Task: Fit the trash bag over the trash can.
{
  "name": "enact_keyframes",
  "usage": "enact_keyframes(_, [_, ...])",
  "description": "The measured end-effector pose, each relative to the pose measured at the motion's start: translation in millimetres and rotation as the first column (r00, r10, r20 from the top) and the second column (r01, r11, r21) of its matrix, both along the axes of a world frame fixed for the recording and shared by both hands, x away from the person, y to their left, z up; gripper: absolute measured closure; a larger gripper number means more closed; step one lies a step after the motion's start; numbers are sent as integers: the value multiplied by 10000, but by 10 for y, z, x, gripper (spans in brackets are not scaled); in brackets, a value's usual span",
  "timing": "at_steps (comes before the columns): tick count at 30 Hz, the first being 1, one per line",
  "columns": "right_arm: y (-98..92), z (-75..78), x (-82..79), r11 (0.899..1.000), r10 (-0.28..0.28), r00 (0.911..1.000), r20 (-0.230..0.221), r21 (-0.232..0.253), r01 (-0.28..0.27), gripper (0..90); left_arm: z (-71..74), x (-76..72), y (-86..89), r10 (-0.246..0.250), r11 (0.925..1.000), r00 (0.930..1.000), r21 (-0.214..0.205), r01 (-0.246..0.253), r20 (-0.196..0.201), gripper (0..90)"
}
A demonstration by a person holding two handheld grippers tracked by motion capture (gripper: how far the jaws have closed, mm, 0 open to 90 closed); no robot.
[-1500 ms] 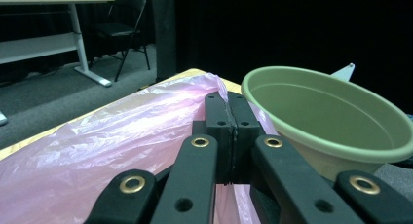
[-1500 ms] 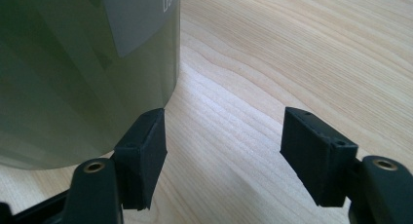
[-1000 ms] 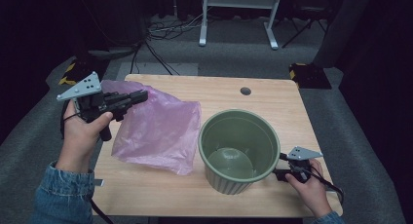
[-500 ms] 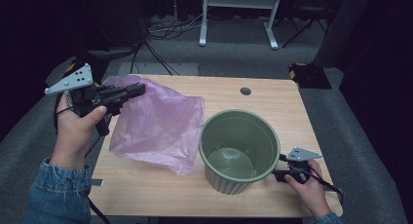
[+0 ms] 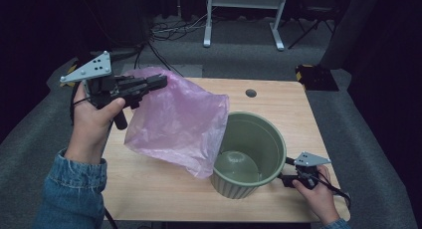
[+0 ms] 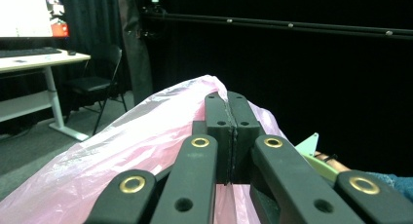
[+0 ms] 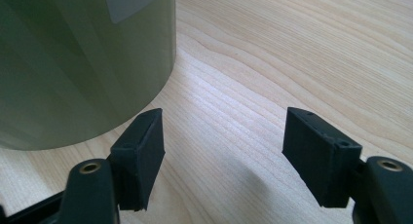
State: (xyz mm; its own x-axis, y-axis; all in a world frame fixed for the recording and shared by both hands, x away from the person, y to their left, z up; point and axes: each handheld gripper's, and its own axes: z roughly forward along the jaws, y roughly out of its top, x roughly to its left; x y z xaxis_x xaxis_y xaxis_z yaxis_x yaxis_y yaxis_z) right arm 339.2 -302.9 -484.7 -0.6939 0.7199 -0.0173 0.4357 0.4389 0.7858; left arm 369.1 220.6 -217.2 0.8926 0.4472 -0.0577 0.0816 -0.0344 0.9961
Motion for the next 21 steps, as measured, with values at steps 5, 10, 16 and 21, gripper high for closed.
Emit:
enact_keyframes(5, [-8, 36, -21, 10000, -16, 10000, 28, -31, 16, 323, 74, 49, -187, -218, 9997, 9997, 91, 218, 66, 895])
enact_keyframes(10, [-33, 48, -31, 10000, -85, 10000, 36, -42, 85, 324, 141, 78, -320, -354, 9993, 9993, 124, 352, 154, 894])
enact_keyframes(16, [-41, 41, -43, 9999, -87, 10000, -11, -75, 87, 324, 224, 151, -428, -219, 9998, 9992, 46, 217, 345, 894])
enact_keyframes(21, [-32, 48, -61, 10000, -38, 10000, 3, -80, 38, 324, 241, 250, -512, 14, 9999, 9991, -112, -10, 426, 895])
